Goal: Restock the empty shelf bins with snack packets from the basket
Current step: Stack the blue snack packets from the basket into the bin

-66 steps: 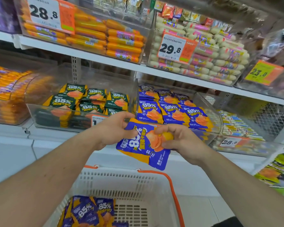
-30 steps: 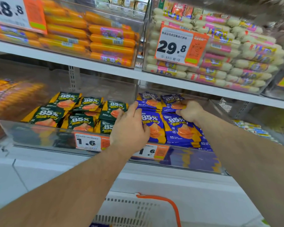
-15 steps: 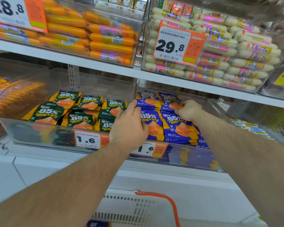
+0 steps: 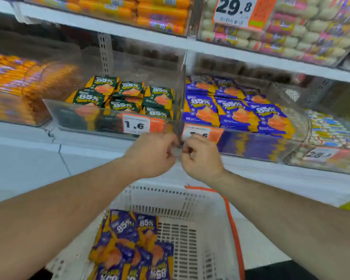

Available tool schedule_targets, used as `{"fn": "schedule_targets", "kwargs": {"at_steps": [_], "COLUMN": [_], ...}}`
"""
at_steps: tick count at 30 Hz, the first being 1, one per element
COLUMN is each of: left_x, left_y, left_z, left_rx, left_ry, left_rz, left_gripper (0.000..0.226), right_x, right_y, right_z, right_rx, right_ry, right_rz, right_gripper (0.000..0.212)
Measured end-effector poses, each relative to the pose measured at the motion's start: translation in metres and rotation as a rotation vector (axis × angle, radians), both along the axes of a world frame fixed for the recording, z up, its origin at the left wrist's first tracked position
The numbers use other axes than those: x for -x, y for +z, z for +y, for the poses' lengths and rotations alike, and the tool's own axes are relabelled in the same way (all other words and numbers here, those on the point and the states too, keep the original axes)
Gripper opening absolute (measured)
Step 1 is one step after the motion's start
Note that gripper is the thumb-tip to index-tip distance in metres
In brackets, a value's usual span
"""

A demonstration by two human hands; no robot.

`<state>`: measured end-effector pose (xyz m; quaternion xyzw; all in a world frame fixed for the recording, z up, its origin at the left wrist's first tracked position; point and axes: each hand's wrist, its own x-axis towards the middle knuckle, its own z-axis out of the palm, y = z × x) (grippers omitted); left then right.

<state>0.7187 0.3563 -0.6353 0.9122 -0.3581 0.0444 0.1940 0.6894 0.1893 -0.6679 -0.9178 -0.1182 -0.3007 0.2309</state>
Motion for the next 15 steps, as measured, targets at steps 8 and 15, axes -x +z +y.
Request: {"fn": "schedule_targets", "kwargs": {"at_steps": [8, 15], "left_x": [0.004, -0.003], "left_y": [-0.066, -0.107], "left_z": [0.035, 0.035], "left_rx": [-0.582, -0.845], "left_ry": [-0.095, -0.151], "left_rz": [0.521, 0.600], "left_gripper": [0.038, 0.009], "right_x": [0.016, 0.061], "right_y": [-0.152, -0.275], "right_z": [0.033, 0.037], "right_rx": [0.071, 0.068], "right_ry": [-0.139, -0.189], "right_rz": [1.033, 1.557], "right_gripper": [0.015, 0.035]}}
